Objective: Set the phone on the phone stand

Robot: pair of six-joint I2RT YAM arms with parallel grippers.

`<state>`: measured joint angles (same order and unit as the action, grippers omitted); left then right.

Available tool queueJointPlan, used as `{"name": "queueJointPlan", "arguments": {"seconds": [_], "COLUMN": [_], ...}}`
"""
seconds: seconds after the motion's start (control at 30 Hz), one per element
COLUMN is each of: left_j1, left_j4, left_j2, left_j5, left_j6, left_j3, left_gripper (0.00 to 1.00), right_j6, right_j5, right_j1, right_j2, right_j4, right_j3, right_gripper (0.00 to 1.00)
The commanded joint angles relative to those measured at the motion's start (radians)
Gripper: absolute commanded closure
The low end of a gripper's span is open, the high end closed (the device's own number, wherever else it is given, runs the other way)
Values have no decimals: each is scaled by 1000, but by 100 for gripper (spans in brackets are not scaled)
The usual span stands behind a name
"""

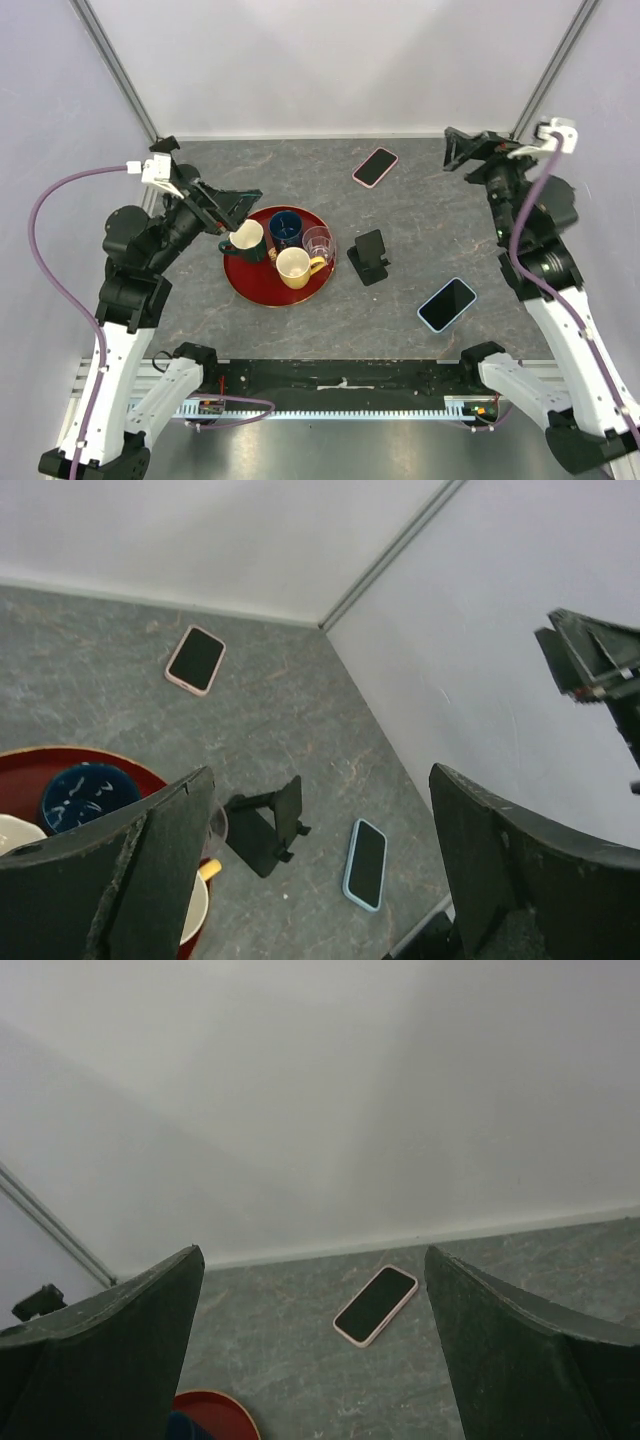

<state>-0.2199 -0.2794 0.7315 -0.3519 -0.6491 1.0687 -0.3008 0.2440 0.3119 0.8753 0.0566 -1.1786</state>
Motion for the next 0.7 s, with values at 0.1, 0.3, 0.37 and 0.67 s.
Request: {"name": "queueJointPlan", "arguments": {"seconds": [0.1,0.3,0.37,0.67], "left_j1": [5,-51,-81,-87], "left_j4": [9,129,161,95], "left_j2": [106,147,151,94], "left_j5": [-191,-210,-191,-82], "left_j6": [-76,-144,-150,-95], "left_j3": [-67,-242,-285,-248], "left_gripper": [8,17,17,17], "right_j6": [44,166,177,223], "right_j5": [-235,-451,-427,-439], "right_j1": [10,16,39,142], "right_j2": [238,496,562,711], "right_j4": [66,328,428,726], "right_j3": [-127,-337,-389,-478], "right_gripper": [2,2,2,2]}}
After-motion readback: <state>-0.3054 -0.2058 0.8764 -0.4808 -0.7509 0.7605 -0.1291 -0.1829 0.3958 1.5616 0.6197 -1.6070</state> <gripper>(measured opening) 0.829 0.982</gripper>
